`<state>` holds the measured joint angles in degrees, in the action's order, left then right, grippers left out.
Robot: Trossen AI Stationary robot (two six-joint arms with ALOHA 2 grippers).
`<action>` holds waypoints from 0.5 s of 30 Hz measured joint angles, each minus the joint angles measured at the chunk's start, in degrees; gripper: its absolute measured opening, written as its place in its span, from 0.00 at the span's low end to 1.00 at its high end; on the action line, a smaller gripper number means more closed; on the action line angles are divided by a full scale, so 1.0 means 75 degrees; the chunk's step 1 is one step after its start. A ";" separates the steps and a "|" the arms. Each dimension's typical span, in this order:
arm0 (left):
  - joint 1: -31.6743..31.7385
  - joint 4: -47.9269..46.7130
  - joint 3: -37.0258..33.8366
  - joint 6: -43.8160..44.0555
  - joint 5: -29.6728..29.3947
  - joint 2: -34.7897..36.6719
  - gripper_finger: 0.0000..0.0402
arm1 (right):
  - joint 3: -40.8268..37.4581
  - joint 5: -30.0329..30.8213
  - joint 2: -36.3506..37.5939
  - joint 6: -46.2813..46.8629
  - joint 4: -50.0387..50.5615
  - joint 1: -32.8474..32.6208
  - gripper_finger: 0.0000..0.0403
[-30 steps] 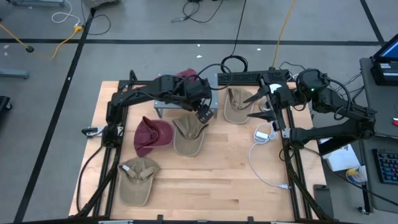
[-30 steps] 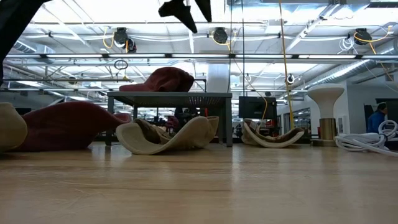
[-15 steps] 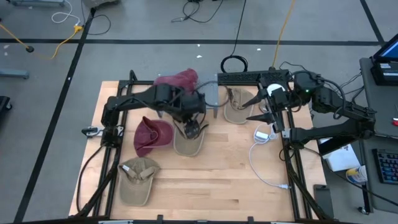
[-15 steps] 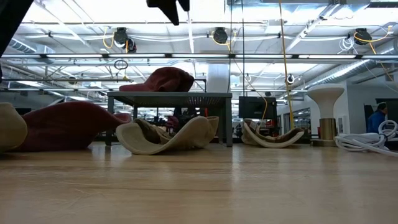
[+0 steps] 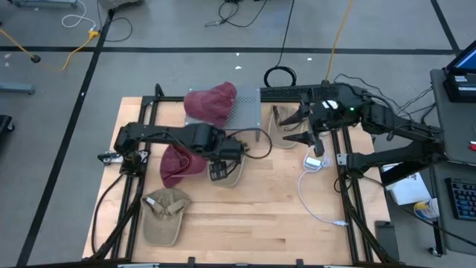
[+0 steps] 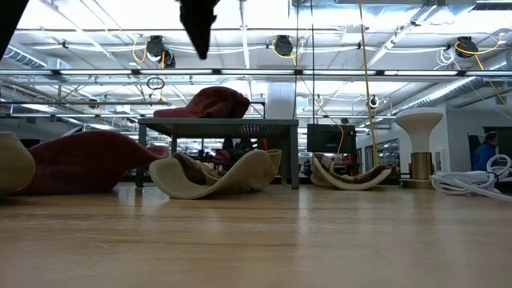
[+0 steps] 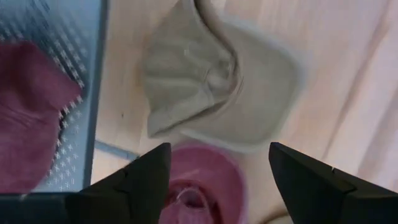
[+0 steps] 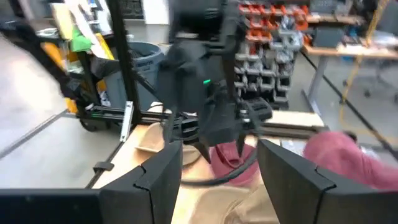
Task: Pick & Place hat
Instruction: Stack the dark red cap on the dark red cap on the shelf
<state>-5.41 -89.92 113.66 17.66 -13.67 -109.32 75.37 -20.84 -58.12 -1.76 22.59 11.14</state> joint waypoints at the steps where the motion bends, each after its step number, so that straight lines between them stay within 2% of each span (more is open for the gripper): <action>1: -0.0006 -0.0019 -0.0181 -0.0014 -0.0003 0.0000 0.71 | -0.0001 0.0000 -0.0065 0.0145 0.0017 0.0000 0.50; 7: -0.0146 -0.0010 -0.1250 -0.0012 0.0070 -0.0003 0.75 | -0.0003 -0.0024 -0.0376 0.0772 0.0005 0.0000 0.50; 15: -0.0458 0.0251 -0.2754 0.0264 0.0024 -0.0003 0.71 | 0.0000 -0.0027 -0.0485 0.0752 -0.0008 0.0000 0.50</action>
<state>-8.84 -88.04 93.00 19.64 -13.50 -109.34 75.37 -21.04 -61.76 3.88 22.52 11.14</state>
